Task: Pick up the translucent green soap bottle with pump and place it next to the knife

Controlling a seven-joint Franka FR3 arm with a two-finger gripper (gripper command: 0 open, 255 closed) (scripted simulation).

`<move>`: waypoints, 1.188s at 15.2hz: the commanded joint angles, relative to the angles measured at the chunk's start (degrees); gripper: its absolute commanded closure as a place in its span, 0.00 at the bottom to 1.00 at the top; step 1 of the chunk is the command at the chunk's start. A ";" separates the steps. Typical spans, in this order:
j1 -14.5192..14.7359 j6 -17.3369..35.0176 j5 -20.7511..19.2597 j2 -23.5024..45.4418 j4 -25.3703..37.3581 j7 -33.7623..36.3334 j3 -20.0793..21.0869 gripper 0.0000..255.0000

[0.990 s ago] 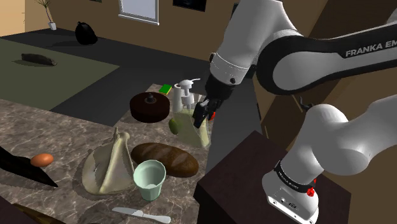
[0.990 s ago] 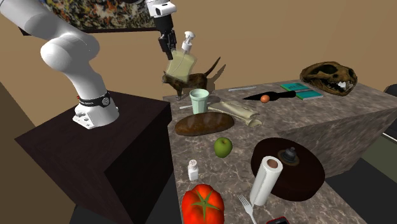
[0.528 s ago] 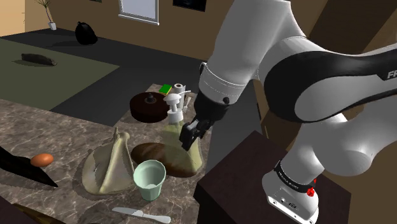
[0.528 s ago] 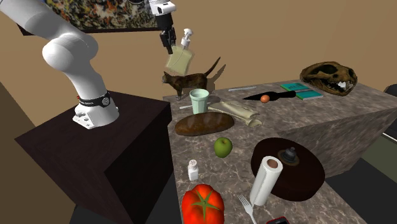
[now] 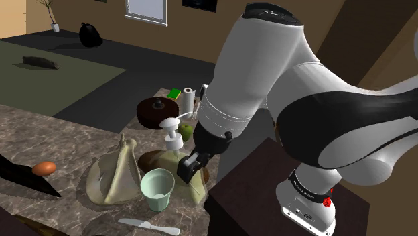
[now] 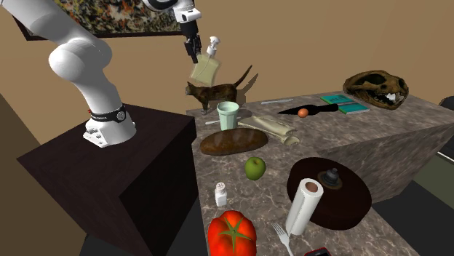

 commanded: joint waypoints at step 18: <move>-2.82 18.61 -2.29 11.66 -7.17 3.32 5.75 1.00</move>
